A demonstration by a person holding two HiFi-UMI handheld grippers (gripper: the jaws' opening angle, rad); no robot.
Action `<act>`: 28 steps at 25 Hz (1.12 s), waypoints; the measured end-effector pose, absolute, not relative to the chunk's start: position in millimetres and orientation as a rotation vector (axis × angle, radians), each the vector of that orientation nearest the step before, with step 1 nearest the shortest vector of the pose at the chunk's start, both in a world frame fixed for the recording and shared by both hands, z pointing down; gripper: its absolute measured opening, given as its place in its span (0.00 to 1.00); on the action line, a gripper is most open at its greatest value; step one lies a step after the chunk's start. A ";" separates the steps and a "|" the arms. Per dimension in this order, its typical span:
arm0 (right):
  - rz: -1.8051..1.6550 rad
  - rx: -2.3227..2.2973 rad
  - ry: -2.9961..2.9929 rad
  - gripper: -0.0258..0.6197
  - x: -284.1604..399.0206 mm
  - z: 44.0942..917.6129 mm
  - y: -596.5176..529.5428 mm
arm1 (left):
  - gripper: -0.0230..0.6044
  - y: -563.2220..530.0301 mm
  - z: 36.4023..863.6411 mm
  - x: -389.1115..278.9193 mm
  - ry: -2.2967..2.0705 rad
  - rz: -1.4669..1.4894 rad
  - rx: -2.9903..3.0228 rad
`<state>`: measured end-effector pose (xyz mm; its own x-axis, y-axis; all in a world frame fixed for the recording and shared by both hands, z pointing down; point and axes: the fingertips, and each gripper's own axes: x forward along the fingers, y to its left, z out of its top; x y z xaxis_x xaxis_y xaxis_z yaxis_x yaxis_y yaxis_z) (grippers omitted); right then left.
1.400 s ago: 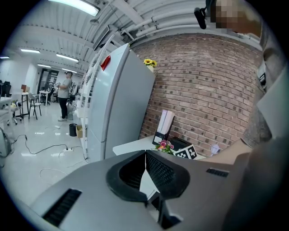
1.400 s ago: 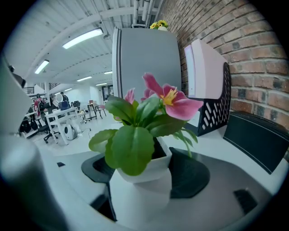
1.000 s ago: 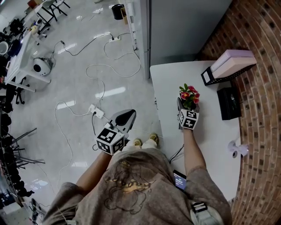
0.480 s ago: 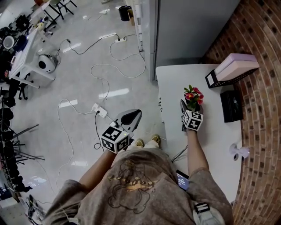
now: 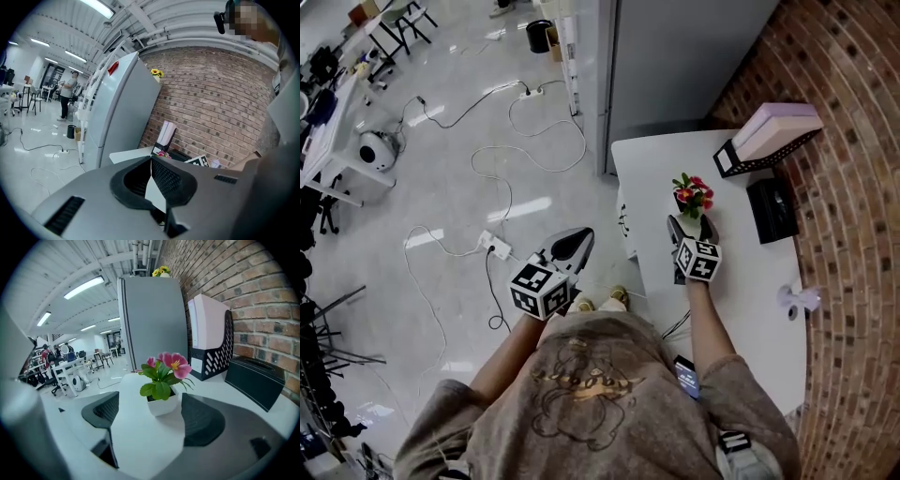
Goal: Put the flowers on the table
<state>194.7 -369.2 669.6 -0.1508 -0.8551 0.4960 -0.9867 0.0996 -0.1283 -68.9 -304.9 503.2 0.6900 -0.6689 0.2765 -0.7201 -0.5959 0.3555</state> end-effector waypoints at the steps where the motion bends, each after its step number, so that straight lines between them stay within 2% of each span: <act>1: 0.631 1.826 -2.087 0.67 194.6 665.6 -364.1 | 0.07 -304.3 503.9 -67.0 -1.061 0.156 2.468; 28: 0.601 2.074 -2.153 0.63 223.3 533.3 -237.9 | 0.07 -305.1 496.2 31.7 -0.685 0.190 2.650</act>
<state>223.3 -237.9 533.3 -0.0723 -0.9402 0.3328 -0.9767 -0.0009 -0.2148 31.7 -305.1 496.2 0.8710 -0.4364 0.2254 -0.4902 -0.8021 0.3410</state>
